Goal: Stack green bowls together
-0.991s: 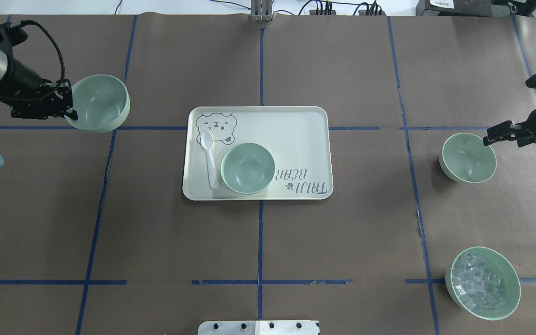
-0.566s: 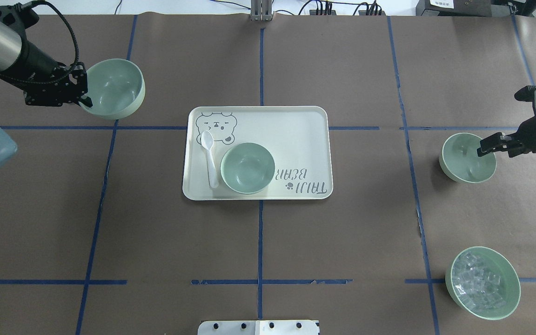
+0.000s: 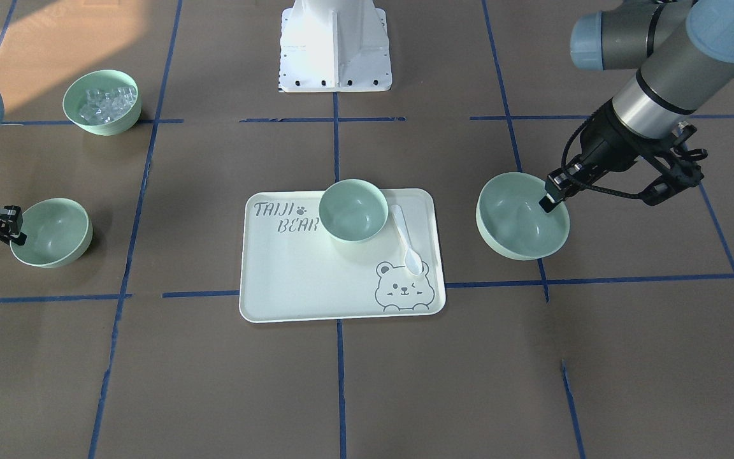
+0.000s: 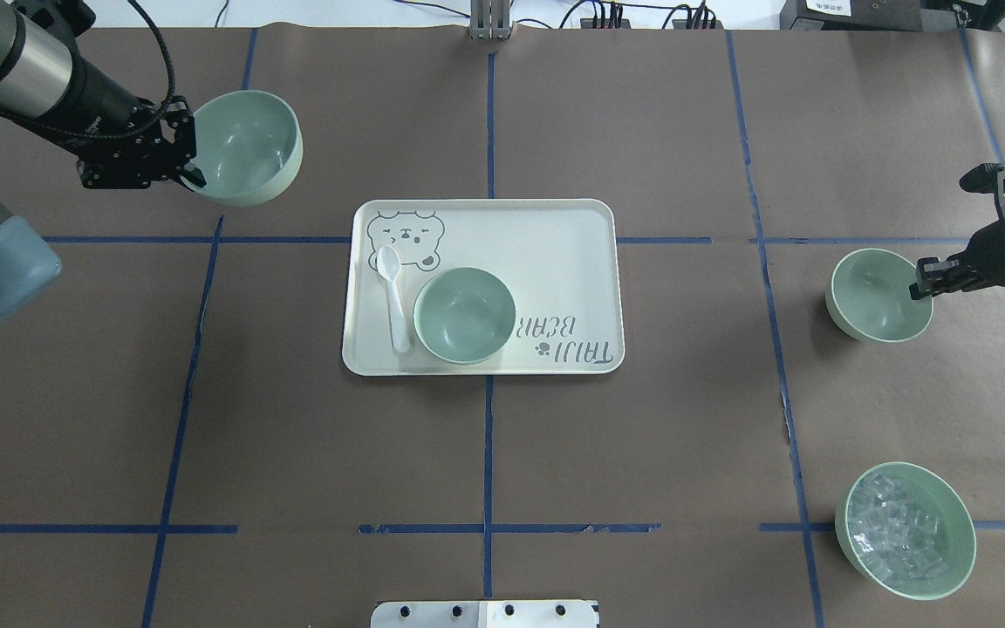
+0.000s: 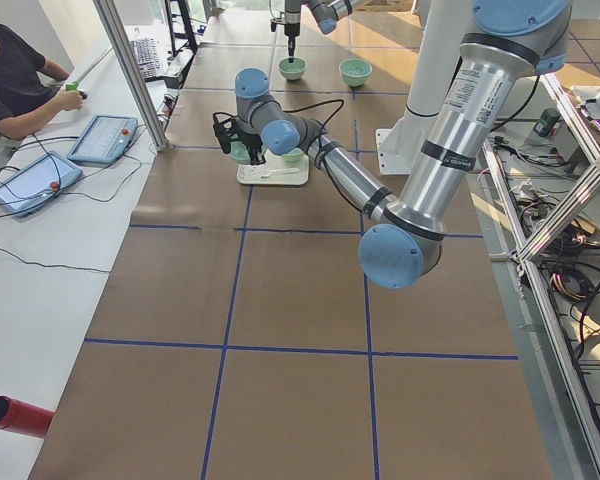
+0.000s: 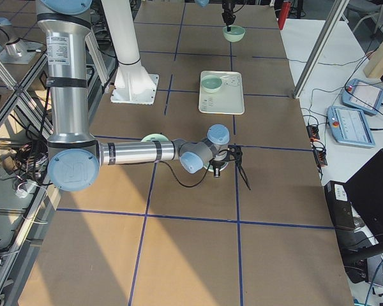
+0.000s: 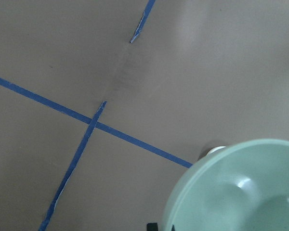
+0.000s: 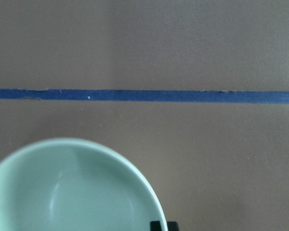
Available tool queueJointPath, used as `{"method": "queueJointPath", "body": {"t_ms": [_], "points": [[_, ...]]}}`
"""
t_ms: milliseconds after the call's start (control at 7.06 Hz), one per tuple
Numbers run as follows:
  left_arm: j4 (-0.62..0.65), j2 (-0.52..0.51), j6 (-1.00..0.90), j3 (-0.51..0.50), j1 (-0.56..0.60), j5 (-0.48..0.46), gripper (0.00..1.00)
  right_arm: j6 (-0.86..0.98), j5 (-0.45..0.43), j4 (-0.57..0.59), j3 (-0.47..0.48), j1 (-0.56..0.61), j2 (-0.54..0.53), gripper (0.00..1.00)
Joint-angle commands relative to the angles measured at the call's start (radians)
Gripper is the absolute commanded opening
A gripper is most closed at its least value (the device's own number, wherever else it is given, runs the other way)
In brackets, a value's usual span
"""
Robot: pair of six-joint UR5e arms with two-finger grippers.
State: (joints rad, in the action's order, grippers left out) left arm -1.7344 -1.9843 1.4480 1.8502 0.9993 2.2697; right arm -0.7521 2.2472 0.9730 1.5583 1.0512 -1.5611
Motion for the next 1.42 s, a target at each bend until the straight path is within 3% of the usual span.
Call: {"method": "queueJointPath", "body": {"t_ms": [0,425,566,708,1274], "points": [[-0.001,-0.054,0.119,-0.006,-0.069,-0.019,0.00,-0.001,0.064,0.003,0.000,0.013,0.007,0.00],[0.001,-0.128,0.254,-0.014,-0.290,-0.238,0.00,-0.013,0.242,0.010,0.002,0.156,0.048,0.00],[-0.001,-0.152,0.262,-0.053,-0.356,-0.286,0.00,-0.015,0.244,0.012,0.002,0.158,0.056,0.00],[-0.007,-0.192,0.265,-0.106,-0.408,-0.312,0.00,-0.016,0.244,0.013,0.000,0.159,0.067,0.00],[-0.014,-0.243,0.261,-0.181,-0.429,-0.312,0.00,-0.021,0.244,0.015,0.002,0.159,0.082,0.00]]}}
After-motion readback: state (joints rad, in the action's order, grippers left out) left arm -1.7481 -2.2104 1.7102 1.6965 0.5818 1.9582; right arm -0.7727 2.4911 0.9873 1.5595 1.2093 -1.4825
